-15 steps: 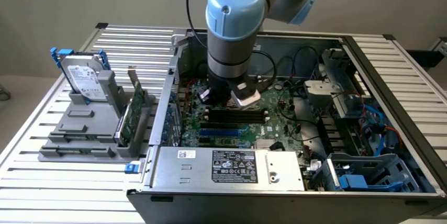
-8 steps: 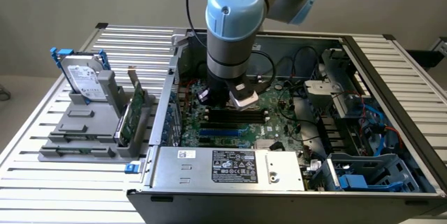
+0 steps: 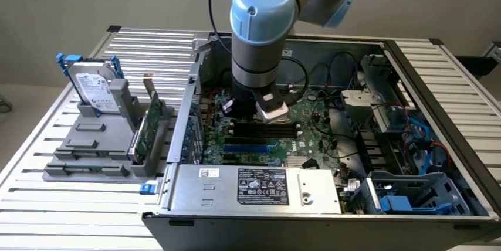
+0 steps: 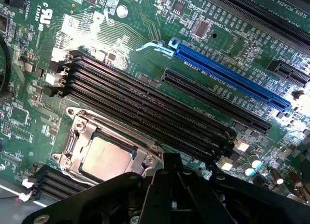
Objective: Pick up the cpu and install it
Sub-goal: 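Install the first cpu locking lever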
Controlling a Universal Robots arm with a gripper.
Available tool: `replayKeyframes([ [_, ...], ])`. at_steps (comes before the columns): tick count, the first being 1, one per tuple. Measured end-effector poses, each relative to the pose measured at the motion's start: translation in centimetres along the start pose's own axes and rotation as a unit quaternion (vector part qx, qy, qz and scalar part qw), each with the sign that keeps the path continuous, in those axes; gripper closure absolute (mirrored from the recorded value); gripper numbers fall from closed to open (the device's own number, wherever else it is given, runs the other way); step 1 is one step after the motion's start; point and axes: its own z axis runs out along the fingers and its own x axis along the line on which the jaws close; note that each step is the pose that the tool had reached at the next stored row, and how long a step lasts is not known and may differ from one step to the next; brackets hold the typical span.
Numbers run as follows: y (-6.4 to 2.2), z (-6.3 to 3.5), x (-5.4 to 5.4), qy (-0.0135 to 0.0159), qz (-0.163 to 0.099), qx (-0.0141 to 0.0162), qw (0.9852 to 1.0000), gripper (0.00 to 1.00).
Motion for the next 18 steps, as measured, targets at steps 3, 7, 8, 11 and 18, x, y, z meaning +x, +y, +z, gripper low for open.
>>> replayKeyframes([
  [3, -0.02, 0.11, 0.01, -0.0023, 0.004, -0.0069, 1.0000, 0.89],
  [7, -0.05, 0.24, 0.03, -0.0043, 0.009, -0.0142, 0.9998, 0.89],
  [8, -0.05, 0.27, 0.03, -0.0048, 0.011, -0.0159, 0.9998, 0.89],
  [11, -0.11, 0.35, 0.06, -0.0051, 0.015, -0.0191, 0.9997, 0.89],
  [18, -0.44, 0.49, 0.23, -0.0021, 0.026, -0.0200, 0.9995, 0.89],
])
